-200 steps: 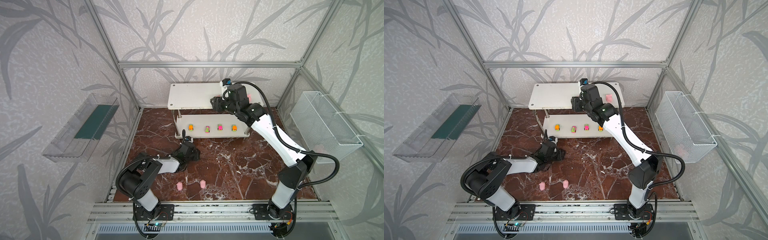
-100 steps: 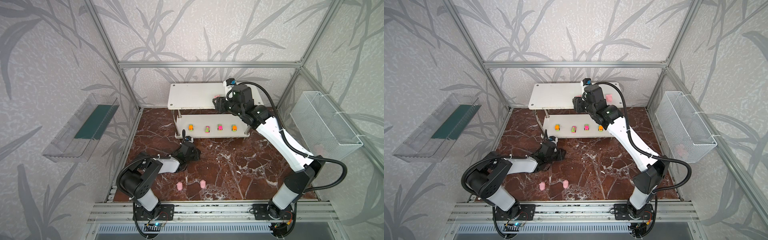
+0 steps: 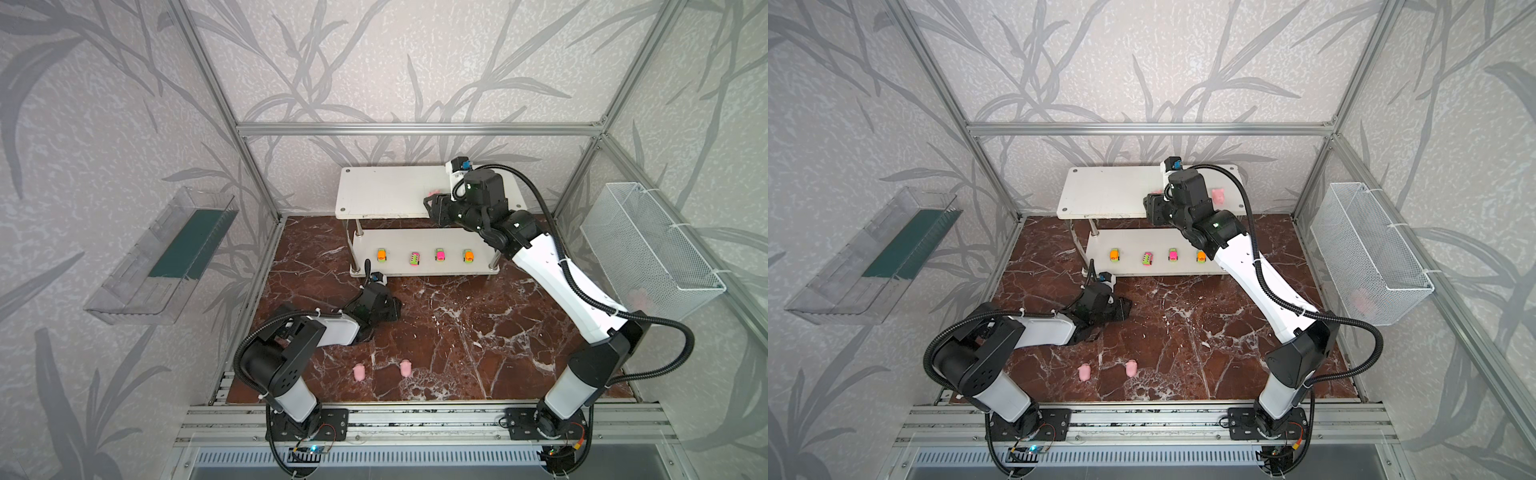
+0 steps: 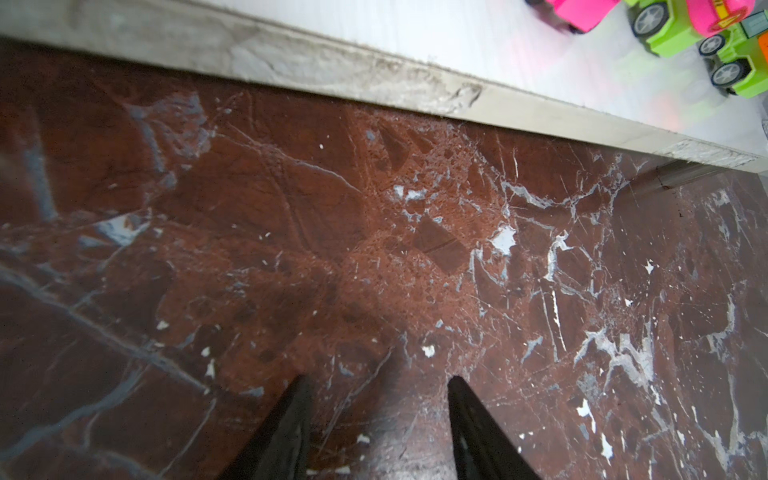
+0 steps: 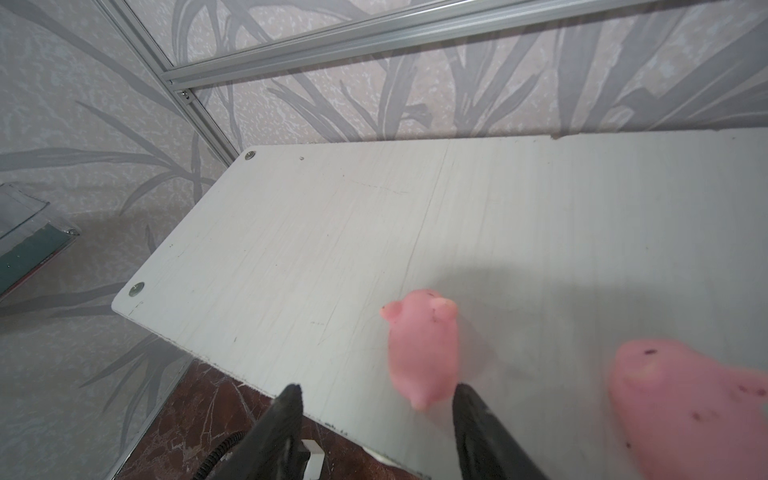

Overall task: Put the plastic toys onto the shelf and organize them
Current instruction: 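Set the pink pig on the top shelf and open the right gripper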

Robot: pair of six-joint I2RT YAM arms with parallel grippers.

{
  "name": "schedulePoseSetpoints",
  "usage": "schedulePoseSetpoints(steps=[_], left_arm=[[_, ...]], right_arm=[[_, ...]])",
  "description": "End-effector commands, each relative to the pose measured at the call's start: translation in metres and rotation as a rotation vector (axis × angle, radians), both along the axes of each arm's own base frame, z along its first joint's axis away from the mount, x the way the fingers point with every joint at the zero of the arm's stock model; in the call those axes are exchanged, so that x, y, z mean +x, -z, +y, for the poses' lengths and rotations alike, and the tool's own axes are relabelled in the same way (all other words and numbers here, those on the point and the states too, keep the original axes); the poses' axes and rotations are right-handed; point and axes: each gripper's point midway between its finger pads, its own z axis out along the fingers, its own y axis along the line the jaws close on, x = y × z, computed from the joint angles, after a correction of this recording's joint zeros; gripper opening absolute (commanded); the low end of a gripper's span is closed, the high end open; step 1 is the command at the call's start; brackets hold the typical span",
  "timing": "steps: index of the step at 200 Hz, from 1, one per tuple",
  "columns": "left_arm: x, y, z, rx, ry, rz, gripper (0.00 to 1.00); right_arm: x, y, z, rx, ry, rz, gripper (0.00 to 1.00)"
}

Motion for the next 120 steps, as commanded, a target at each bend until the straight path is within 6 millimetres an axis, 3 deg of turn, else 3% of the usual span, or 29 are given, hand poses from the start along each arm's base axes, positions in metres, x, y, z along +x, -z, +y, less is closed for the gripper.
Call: schedulePoseSetpoints(steps=[1, 120], left_arm=[[-0.0112, 0.0195, 0.0050, 0.024, -0.005, 0.082, 0.52], [-0.0112, 0.0162, 0.0048, 0.024, 0.000, 0.074, 0.52]], right_arm=[[-0.0017, -0.0123, 0.0023, 0.029, -0.017, -0.025, 0.58], [-0.0035, -0.0126, 0.0078, 0.038, -0.032, -0.023, 0.58]])
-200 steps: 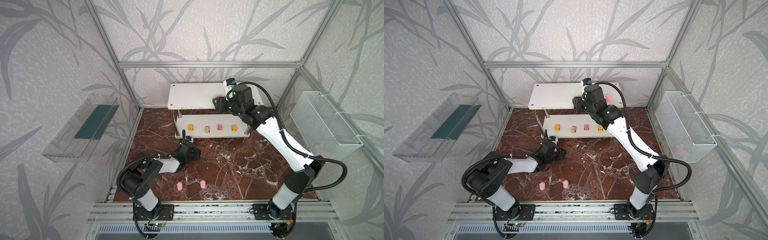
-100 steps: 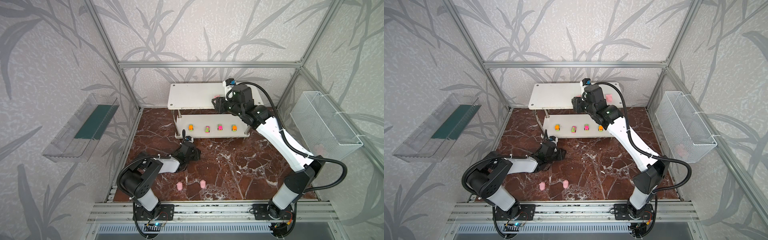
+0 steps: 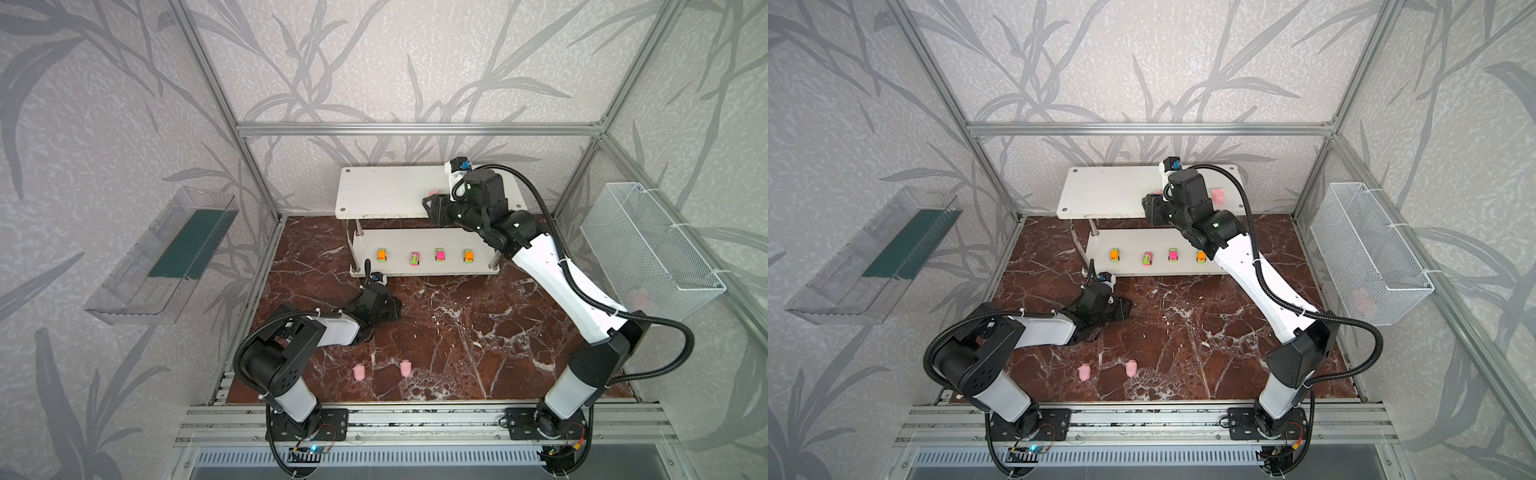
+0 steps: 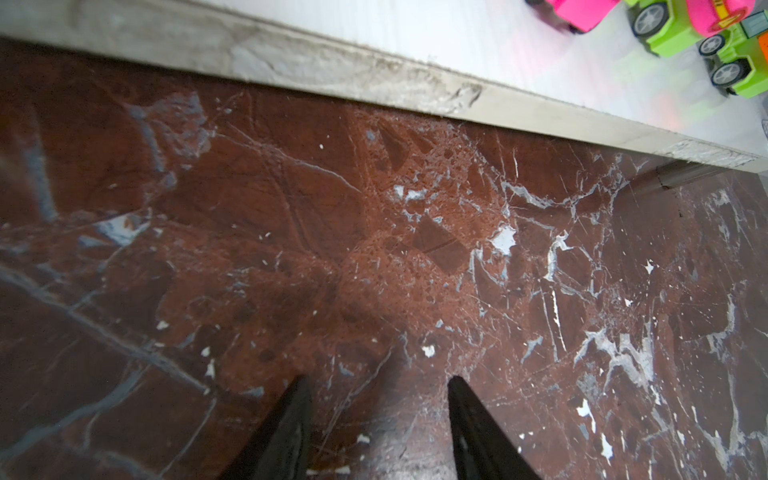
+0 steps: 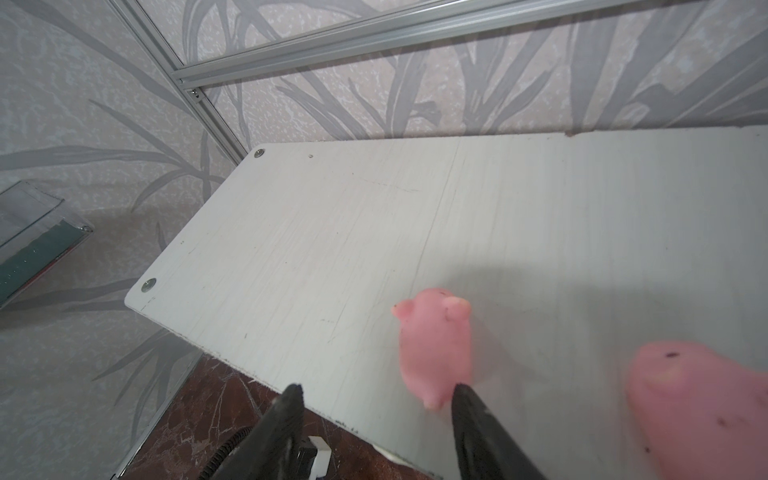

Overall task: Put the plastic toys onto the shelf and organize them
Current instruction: 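Set the pink pig on the top shelf and open the right gripper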

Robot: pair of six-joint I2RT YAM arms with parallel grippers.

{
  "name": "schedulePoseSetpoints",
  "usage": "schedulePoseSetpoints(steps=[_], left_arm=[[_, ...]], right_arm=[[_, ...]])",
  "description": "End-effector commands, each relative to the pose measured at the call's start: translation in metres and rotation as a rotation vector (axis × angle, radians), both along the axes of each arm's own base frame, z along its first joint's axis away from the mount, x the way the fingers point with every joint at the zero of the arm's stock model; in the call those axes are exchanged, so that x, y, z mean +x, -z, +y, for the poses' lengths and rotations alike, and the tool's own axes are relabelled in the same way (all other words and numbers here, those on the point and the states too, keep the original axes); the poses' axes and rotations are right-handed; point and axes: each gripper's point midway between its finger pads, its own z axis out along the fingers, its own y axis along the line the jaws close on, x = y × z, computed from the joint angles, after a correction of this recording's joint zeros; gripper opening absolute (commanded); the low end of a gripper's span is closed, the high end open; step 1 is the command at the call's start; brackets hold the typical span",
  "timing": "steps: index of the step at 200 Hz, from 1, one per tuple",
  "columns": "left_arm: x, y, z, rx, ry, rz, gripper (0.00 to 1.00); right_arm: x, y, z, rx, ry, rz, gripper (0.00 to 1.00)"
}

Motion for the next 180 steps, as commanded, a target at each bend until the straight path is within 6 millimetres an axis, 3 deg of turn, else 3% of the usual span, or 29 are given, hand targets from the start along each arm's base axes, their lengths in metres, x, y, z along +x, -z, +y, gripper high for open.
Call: schedulePoseSetpoints(steps=[1, 28, 30, 38, 111, 174, 180], left_arm=[[-0.011, 0.016, 0.005, 0.024, 0.000, 0.073, 0.52], [-0.011, 0.016, 0.005, 0.025, 0.000, 0.074, 0.52], [-0.011, 0.016, 0.005, 0.026, 0.001, 0.074, 0.52], [-0.010, 0.016, 0.005, 0.026, 0.000, 0.073, 0.52], [-0.009, 0.016, 0.003, 0.025, 0.002, 0.074, 0.52], [-0.009, 0.014, 0.003, 0.024, 0.002, 0.074, 0.52], [-0.010, 0.013, 0.003, 0.023, 0.003, 0.072, 0.52]], right_arm=[[-0.002, -0.012, 0.004, 0.028, -0.014, -0.027, 0.58], [-0.003, -0.015, 0.006, 0.035, -0.022, -0.028, 0.58], [0.002, -0.006, 0.009, 0.025, -0.023, -0.014, 0.58], [0.004, -0.001, 0.011, 0.020, -0.024, -0.005, 0.58], [0.005, -0.001, 0.013, 0.022, -0.029, -0.004, 0.58], [0.003, -0.003, 0.008, 0.017, -0.016, -0.024, 0.57], [-0.005, -0.018, 0.001, 0.028, -0.010, -0.055, 0.57]])
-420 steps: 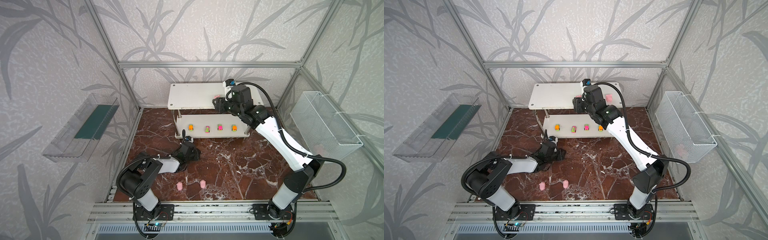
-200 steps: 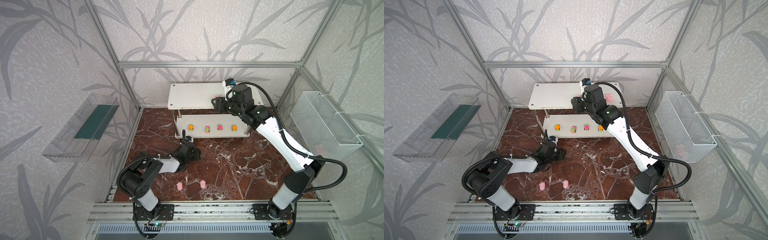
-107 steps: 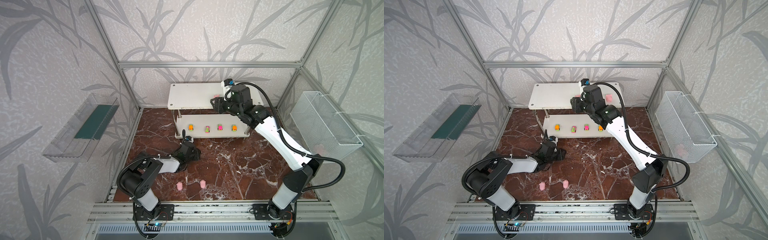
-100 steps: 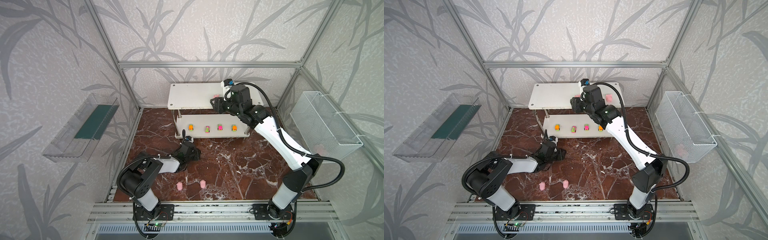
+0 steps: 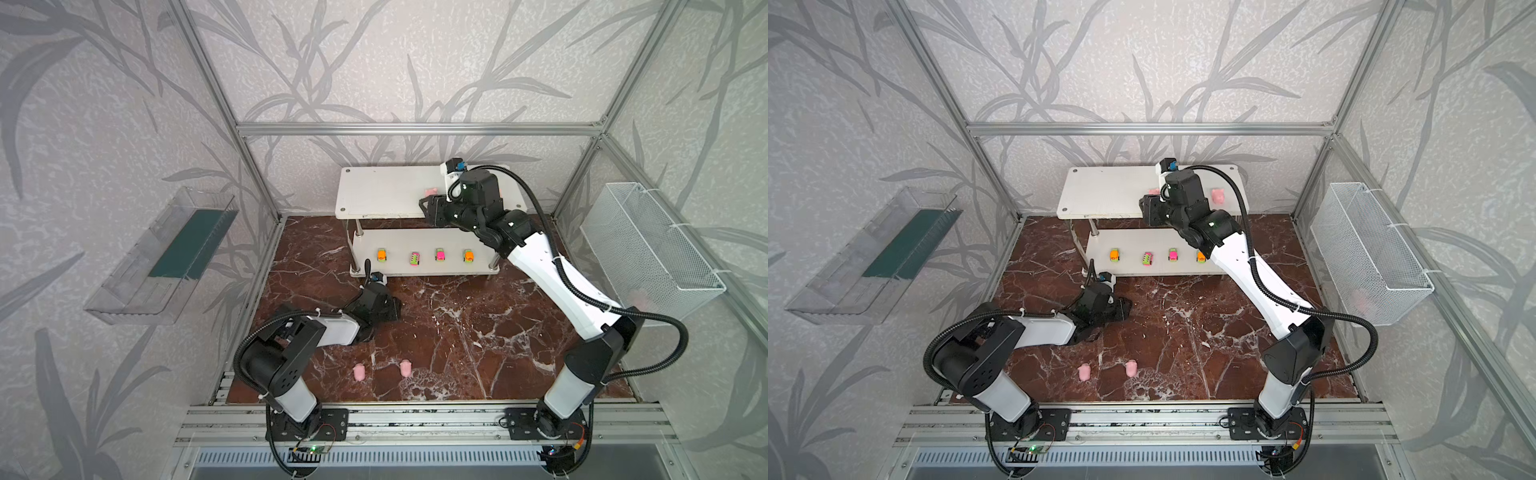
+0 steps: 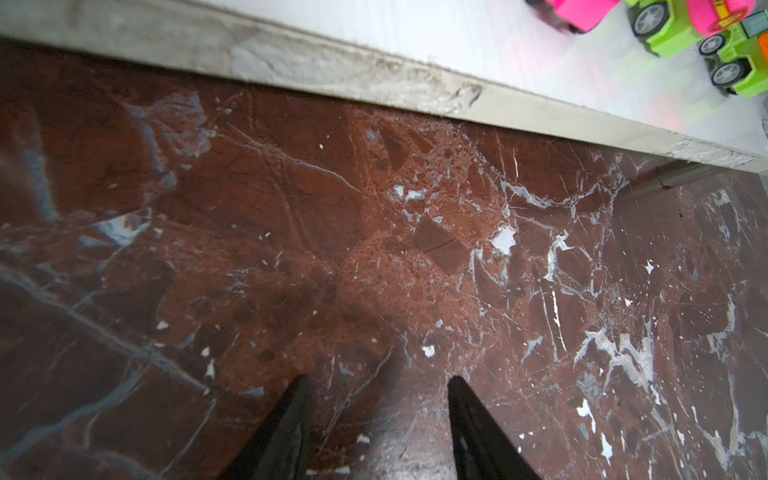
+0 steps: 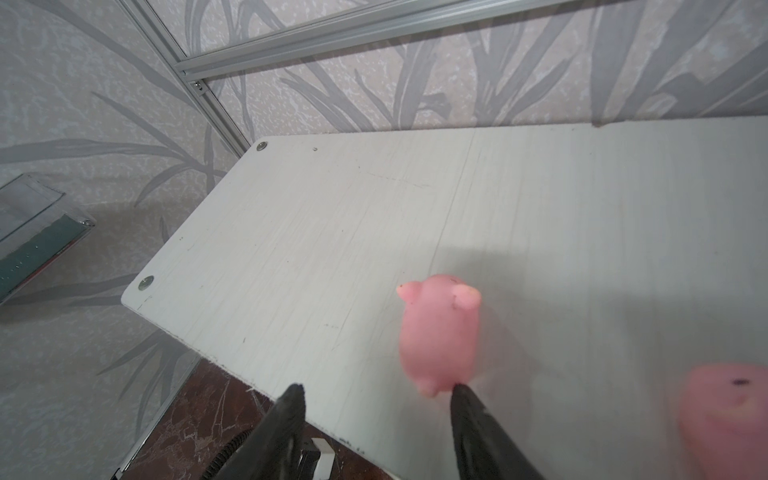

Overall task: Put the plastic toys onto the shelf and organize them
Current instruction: 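Set the pink pig on the top shelf and open the right gripper, then withdraw the right gripper from the shelf while lowering the left gripper toward the floor pigs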

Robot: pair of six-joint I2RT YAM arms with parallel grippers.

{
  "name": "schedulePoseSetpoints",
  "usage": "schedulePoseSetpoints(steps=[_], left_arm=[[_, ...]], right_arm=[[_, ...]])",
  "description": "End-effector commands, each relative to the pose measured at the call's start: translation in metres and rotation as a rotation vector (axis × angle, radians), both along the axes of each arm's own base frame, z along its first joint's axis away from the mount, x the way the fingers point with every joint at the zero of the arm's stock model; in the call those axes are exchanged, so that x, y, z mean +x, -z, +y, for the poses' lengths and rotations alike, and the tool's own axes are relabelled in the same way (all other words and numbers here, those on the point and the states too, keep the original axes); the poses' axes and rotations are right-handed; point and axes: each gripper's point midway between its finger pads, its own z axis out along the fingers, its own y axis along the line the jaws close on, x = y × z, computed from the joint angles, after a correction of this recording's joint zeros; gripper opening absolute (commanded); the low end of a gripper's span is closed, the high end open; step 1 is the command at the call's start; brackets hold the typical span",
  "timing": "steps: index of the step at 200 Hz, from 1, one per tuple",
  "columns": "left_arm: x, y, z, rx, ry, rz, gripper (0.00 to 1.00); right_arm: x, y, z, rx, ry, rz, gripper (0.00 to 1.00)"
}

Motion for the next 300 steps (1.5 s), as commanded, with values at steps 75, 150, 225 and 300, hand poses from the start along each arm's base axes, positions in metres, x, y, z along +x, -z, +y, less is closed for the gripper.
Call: schedulePoseSetpoints(steps=[75, 150, 225, 300], left_arm=[[-0.011, -0.019, 0.007, 0.037, 0.010, 0.019, 0.53], [-0.045, -0.062, 0.028, 0.134, -0.033, -0.011, 0.56], [-0.133, -0.089, 0.095, 0.241, -0.198, -0.004, 0.63], [-0.182, -0.038, 0.096, 0.248, -0.161, 0.142, 0.66]], right_arm=[[-0.053, -0.071, -0.047, 0.055, 0.044, -0.210, 0.57], [-0.125, -0.047, -0.087, 0.027, 0.006, -0.290, 0.57], [-0.189, 0.084, -0.076, -0.051, -0.192, -0.174, 0.58], [-0.194, 0.167, -0.062, -0.026, -0.195, -0.037, 0.58]])
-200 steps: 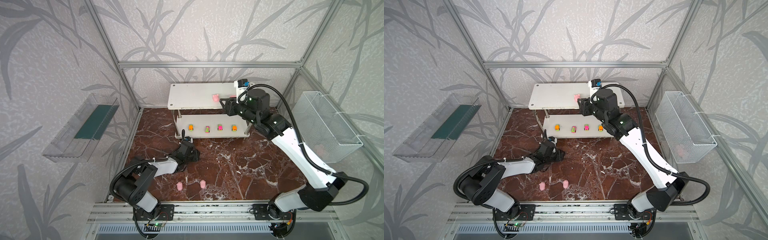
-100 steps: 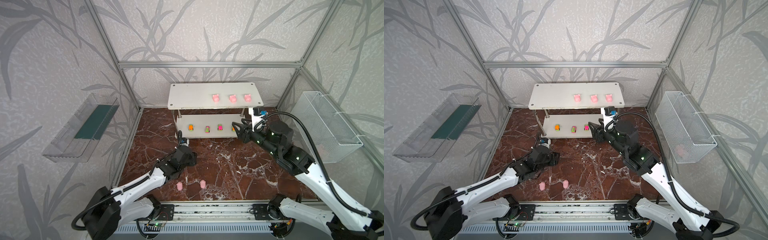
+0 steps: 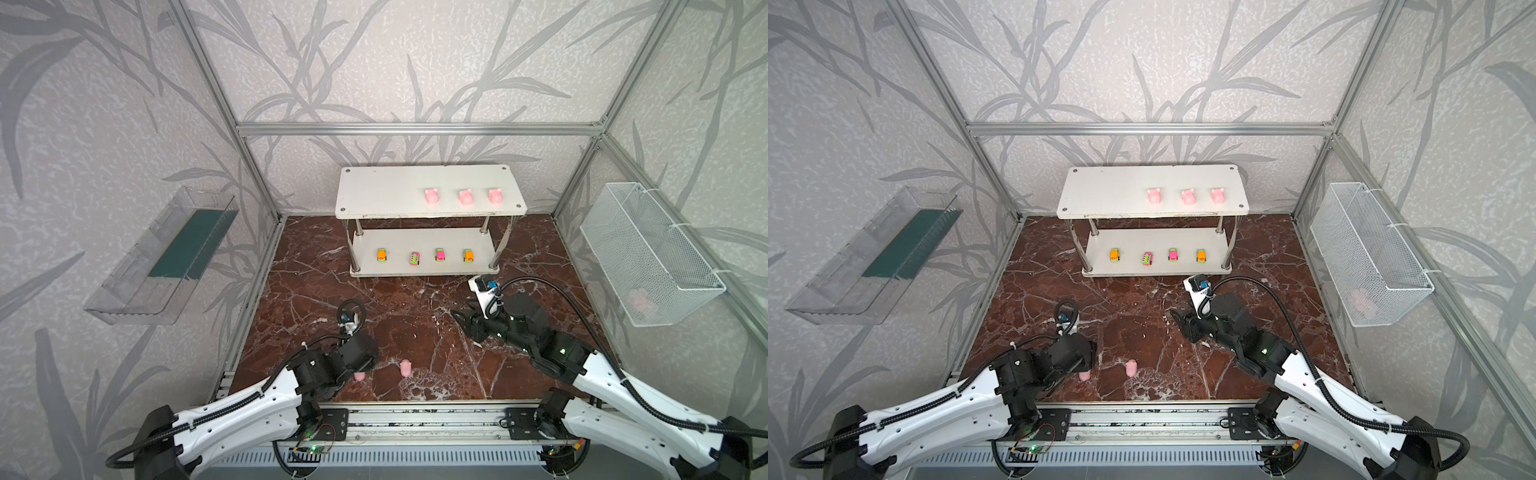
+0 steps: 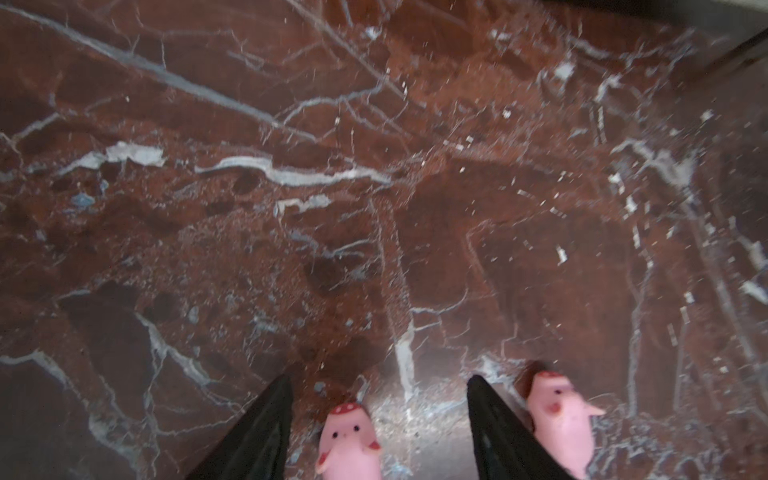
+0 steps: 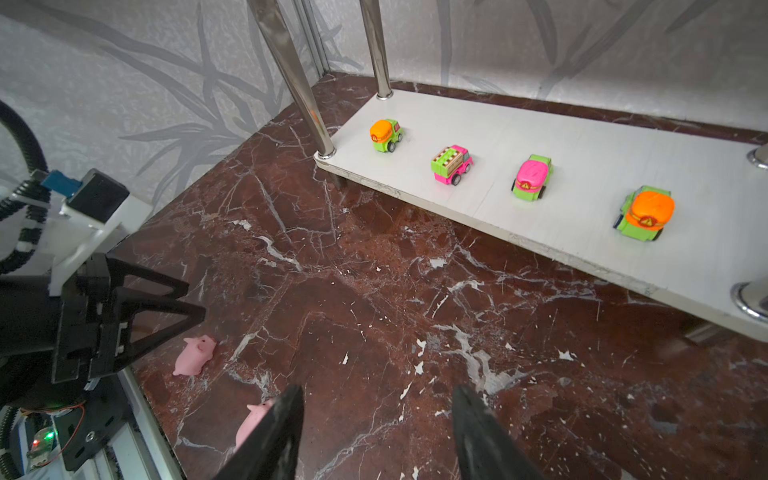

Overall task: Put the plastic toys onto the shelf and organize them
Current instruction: 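Withdraw the right gripper from the shelf while lowering the left gripper toward the floor pigs, then lower and close the left gripper on the pink pig nearest it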

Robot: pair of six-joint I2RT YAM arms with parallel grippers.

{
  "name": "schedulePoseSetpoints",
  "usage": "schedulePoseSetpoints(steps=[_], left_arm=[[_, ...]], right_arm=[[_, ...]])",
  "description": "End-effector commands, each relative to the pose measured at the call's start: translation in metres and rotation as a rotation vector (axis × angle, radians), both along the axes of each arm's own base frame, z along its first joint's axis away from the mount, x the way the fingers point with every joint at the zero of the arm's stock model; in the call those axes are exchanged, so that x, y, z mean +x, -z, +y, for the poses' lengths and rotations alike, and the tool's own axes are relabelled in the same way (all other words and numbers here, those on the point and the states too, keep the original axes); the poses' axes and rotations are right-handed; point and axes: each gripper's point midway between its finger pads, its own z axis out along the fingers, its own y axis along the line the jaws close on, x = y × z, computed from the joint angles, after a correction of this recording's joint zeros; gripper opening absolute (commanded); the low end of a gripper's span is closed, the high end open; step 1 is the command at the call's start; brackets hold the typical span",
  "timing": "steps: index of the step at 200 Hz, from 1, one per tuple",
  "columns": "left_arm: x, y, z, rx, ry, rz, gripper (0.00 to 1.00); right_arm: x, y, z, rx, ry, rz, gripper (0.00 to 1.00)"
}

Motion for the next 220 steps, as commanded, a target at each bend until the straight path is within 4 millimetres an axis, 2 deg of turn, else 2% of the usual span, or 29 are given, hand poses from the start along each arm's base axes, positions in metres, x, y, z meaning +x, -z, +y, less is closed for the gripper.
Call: schedulePoseSetpoints(steps=[1, 66, 113, 156, 220], left_arm=[[-0.014, 0.011, 0.010, 0.000, -0.057, 0.047, 0.66], [-0.037, 0.035, 0.008, -0.046, -0.043, 0.101, 0.66], [-0.042, 0.045, 0.009, -0.014, -0.055, 0.119, 0.66], [-0.047, 0.058, 0.007, -0.021, -0.058, 0.151, 0.57], [-0.043, 0.062, 0.006, -0.023, -0.064, 0.127, 0.46]], right_arm=[[0.008, -0.011, 0.011, 0.087, 0.003, -0.029, 0.58], [0.019, 0.017, 0.030, 0.074, -0.018, 0.025, 0.58], [0.024, 0.030, 0.039, 0.063, -0.033, 0.053, 0.58], [0.026, 0.042, 0.038, 0.052, -0.021, 0.077, 0.58], [0.032, 0.052, 0.034, 0.055, 0.002, 0.101, 0.57]])
